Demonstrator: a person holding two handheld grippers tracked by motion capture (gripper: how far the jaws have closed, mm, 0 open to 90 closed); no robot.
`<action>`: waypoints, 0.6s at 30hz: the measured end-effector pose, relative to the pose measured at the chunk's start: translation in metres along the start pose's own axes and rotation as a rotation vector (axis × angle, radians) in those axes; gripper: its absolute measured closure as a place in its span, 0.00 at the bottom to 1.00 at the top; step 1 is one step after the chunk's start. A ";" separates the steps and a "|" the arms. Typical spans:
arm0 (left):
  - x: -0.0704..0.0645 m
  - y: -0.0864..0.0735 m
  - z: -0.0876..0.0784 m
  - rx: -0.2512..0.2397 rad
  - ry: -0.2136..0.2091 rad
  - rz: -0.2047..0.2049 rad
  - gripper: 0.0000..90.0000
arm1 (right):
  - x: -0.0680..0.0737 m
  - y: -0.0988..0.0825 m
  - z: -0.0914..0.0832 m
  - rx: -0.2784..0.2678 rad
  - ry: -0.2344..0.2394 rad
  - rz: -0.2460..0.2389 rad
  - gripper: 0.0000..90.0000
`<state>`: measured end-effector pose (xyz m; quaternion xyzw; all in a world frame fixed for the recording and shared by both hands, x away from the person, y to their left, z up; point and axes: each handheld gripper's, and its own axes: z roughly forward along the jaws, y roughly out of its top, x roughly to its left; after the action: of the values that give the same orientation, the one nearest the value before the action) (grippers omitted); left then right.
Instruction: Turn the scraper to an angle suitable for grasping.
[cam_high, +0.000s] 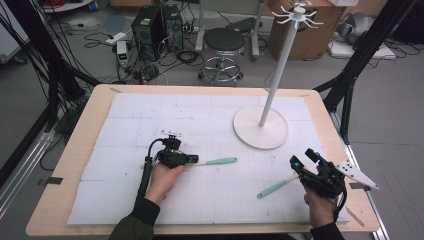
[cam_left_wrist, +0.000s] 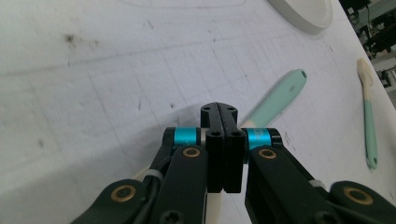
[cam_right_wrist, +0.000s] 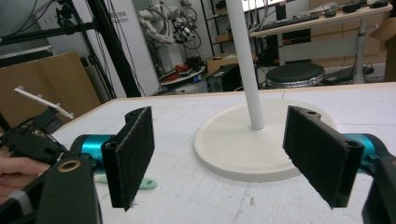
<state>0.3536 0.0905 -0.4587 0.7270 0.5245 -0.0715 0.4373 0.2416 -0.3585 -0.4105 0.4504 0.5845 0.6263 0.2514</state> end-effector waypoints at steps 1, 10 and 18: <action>-0.001 -0.002 -0.001 -0.002 -0.001 0.001 1.00 | 0.000 0.000 0.000 0.000 -0.001 -0.001 0.27; -0.007 -0.024 -0.014 -0.010 -0.012 0.007 1.00 | 0.003 -0.001 0.001 0.007 0.007 -0.002 0.27; -0.008 -0.030 -0.018 -0.005 -0.017 0.016 1.00 | 0.003 -0.001 0.002 0.008 0.006 -0.009 0.27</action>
<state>0.3190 0.0991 -0.4600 0.7296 0.5150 -0.0731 0.4440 0.2417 -0.3550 -0.4106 0.4470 0.5896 0.6242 0.2508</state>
